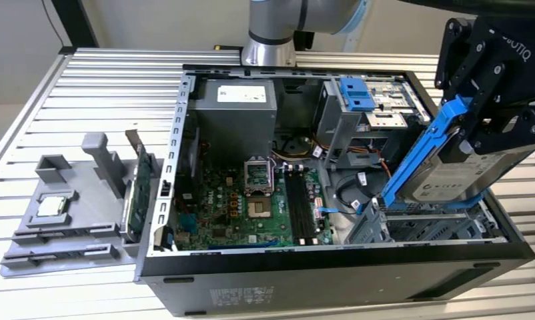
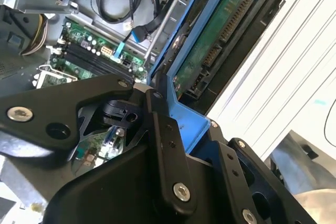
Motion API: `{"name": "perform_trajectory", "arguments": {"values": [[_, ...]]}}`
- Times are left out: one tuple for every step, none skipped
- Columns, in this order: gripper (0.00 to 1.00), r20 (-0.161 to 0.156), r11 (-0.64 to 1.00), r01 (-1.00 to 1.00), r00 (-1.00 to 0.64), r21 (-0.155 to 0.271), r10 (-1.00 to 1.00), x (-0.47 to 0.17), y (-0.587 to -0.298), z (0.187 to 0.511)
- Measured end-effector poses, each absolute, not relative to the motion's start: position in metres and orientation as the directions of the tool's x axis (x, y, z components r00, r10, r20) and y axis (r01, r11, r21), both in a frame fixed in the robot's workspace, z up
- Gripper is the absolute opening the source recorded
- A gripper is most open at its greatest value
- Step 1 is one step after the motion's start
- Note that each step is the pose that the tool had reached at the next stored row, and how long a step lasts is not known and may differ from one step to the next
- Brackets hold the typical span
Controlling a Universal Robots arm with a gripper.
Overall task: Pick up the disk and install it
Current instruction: 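Pick up the disk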
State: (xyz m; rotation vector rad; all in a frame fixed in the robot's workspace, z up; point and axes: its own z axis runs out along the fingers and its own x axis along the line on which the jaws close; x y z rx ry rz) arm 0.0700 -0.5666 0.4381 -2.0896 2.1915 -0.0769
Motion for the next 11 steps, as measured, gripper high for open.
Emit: {"name": "perform_trajectory", "arguments": {"values": [[0.0, -0.046, 0.049, -0.992, -0.044, -0.114, -0.998, 0.0702, -0.5667, 0.4372], [0.0, -0.046, 0.048, -0.992, -0.043, -0.114, -0.998, 0.0705, -0.5668, 0.436], [0.0, -0.046, 0.047, -0.992, -0.042, -0.114, -0.998, 0.0706, -0.5669, 0.435], [0.0, -0.046, 0.047, -0.992, -0.042, -0.114, -0.998, 0.0707, -0.5672, 0.4342], [0.0, -0.046, 0.047, -0.992, -0.042, -0.114, -0.998, 0.0707, -0.5676, 0.4338], [0.0, -0.046, 0.047, -0.992, -0.042, -0.114, -0.998, 0.0707, -0.568, 0.4333], [0.0, -0.045, 0.047, -0.992, -0.042, -0.113, -0.998, 0.0707, -0.5684, 0.4328], [0.0, -0.045, 0.047, -0.993, -0.042, -0.113, -0.998, 0.0707, -0.5689, 0.4323], [0.0, -0.045, 0.047, -0.993, -0.042, -0.113, -0.998, 0.0707, -0.5694, 0.4316], [0.0, -0.045, 0.047, -0.993, -0.042, -0.112, -0.998, 0.0707, -0.5697, 0.4307], [0.0, -0.045, 0.047, -0.993, -0.042, -0.112, -0.998, 0.0707, -0.57, 0.4298]]}}
